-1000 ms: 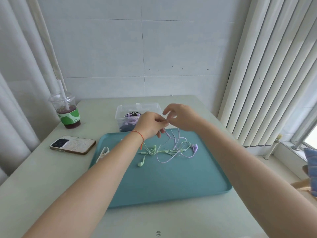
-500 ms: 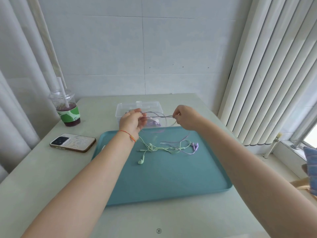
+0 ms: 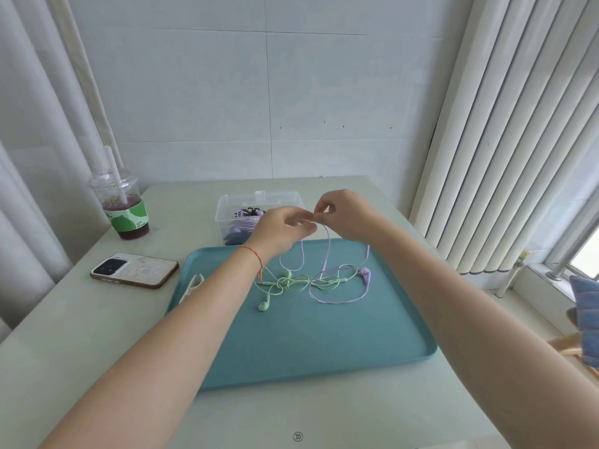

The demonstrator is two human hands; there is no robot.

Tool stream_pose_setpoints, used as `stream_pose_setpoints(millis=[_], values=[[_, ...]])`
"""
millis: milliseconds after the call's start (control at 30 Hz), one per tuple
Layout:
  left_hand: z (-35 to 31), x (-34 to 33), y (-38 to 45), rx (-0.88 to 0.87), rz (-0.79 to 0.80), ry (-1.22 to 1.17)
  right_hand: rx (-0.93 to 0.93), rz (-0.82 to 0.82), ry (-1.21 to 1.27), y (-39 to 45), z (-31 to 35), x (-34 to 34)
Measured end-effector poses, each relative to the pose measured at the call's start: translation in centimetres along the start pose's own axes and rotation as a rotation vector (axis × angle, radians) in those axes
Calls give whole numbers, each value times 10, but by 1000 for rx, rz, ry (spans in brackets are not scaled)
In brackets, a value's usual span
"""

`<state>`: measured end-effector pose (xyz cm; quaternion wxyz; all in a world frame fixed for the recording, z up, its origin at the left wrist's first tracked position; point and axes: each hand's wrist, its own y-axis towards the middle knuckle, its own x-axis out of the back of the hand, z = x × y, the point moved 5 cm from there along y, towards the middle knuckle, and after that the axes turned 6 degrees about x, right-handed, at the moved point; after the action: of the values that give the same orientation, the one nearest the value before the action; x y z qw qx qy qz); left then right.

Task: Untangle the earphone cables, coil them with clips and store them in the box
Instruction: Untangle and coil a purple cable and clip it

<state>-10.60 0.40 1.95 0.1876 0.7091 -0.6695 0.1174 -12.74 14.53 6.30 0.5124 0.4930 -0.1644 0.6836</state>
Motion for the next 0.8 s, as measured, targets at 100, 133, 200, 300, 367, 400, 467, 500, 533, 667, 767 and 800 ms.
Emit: stream_pose_setpoints(millis=[100,133,200,300,367,400,467,500,533,667,767,800], values=[[-1,1,2,11,-49,-123,-11,-68,25,0,-1,6],[-1,3,3,20,-74,-149,-21,-93,20,0,-3,9],[-1,8,1,55,-108,-203,-61,-130,19,-1,-11,14],[2,23,0,132,-239,-422,-139,-171,5,-3,-25,16],[12,40,3,186,-428,-545,-225,-229,-4,-5,-37,20],[21,50,4,218,-518,-557,-280,-269,-8,-7,-43,23],[37,66,5,282,-644,-434,-387,-340,9,-14,-54,30],[43,72,5,314,-666,-324,-423,-364,36,-15,-59,33],[50,75,6,339,-651,-206,-443,-378,65,-16,-63,34],[50,61,2,418,-411,315,-426,-294,129,-8,-58,27],[32,47,1,258,-386,334,-312,-175,202,-2,-41,13],[22,39,2,160,-350,250,-260,-131,227,-2,-32,9]])
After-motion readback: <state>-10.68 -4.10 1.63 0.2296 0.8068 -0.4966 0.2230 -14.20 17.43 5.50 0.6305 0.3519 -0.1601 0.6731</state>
